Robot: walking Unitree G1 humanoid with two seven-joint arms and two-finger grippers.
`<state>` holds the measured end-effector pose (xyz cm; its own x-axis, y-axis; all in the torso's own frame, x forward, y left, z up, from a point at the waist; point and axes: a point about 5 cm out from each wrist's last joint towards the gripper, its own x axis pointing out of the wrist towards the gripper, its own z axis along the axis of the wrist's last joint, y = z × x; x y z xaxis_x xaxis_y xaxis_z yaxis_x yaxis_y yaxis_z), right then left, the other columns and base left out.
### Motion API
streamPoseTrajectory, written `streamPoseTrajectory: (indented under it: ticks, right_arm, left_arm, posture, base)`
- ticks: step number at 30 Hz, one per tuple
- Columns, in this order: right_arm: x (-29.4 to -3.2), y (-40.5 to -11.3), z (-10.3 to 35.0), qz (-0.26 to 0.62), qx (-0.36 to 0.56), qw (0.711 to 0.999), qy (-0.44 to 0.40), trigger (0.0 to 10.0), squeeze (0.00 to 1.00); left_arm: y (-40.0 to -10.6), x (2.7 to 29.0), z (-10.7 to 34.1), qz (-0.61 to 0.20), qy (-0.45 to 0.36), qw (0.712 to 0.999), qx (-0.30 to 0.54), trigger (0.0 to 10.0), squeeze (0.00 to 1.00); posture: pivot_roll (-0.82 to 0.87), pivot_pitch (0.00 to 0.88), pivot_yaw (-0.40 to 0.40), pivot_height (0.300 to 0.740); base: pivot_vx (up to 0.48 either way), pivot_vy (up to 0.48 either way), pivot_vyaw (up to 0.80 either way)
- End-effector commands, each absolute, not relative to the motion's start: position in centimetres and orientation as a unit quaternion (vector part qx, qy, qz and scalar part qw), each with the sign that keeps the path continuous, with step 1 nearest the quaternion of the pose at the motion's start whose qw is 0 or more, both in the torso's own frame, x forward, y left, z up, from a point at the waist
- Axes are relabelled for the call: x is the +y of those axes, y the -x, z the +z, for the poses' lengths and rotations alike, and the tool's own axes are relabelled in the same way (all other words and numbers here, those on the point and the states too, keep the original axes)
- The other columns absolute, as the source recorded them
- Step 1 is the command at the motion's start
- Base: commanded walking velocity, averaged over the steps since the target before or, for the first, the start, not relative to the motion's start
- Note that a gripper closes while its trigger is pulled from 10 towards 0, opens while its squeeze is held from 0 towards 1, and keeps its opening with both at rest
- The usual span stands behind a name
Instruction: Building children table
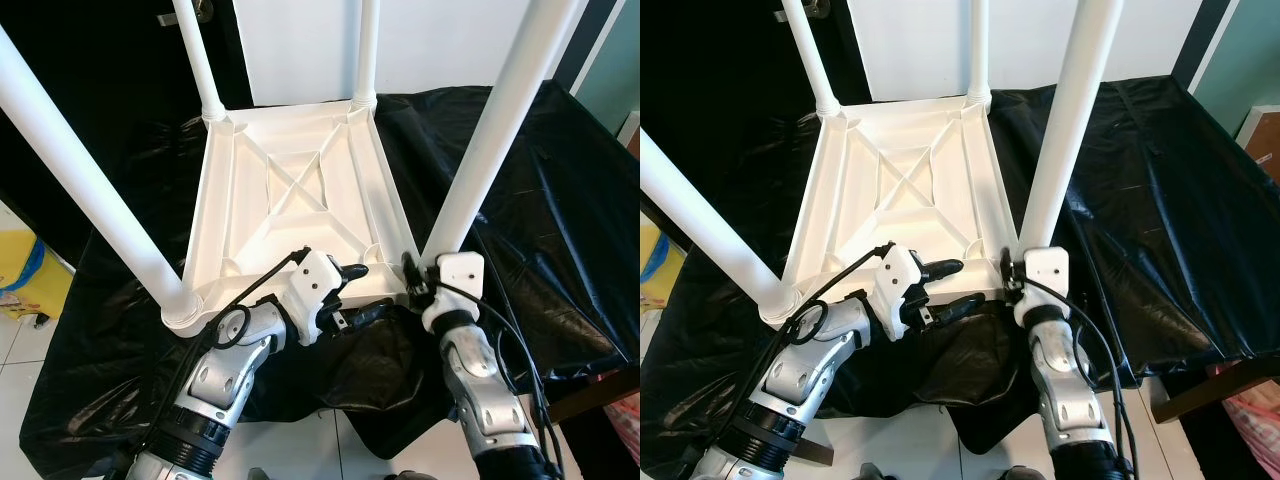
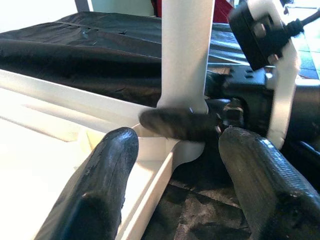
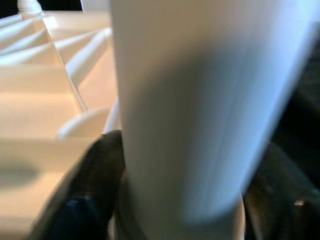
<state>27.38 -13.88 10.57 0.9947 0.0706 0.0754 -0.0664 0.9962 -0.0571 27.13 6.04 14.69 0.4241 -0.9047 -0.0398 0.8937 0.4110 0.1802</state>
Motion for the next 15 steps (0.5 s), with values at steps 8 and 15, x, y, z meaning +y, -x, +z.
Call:
streamPoseTrajectory:
  ticks: [8,15]
  right_arm:
    - [-14.6,-26.0,10.2,0.066,-0.038,0.996,0.039,10.0,1.0]
    - [-15.0,-24.9,9.8,0.089,-0.03,0.995,0.046,10.0,0.0]
  left_arm:
    - [-27.3,6.9,14.1,-0.515,-0.099,0.851,-0.021,10.0,0.0]
    - [-27.5,8.0,13.1,-0.501,-0.118,0.857,-0.001,10.0,0.0]
  posture:
    - [-0.12,0.084,0.035,0.74]
    - [-0.12,0.088,0.035,0.74]
  base:
    - [0.0,0.0,0.0]
    - [0.0,0.0,0.0]
